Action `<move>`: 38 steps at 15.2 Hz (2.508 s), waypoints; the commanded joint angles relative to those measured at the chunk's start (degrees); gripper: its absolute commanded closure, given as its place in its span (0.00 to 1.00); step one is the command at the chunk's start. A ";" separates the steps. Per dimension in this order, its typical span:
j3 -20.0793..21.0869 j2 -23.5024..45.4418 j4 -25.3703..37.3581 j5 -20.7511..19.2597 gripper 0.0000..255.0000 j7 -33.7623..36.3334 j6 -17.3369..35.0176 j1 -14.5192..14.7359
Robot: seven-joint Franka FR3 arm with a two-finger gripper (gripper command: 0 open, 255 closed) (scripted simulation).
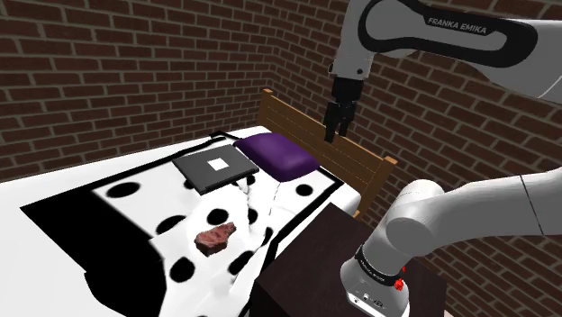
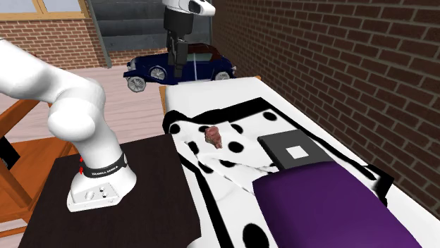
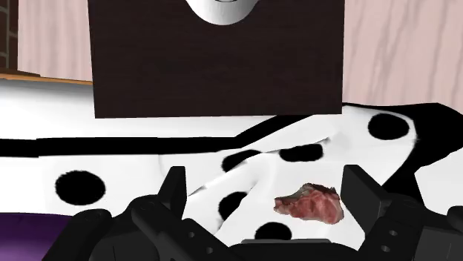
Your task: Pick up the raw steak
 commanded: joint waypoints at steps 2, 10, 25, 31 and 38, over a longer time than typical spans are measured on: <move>-0.27 0.79 -1.22 -0.31 0.00 -1.73 2.10 0.57; -2.07 10.20 -8.25 -1.98 0.00 -15.00 19.45 5.21; -1.85 38.74 -8.65 -0.43 0.00 -38.59 50.76 13.51; 0.53 51.47 -4.81 0.82 0.00 -47.24 60.84 15.61; 4.14 65.87 1.71 -0.41 0.00 -55.01 70.31 17.25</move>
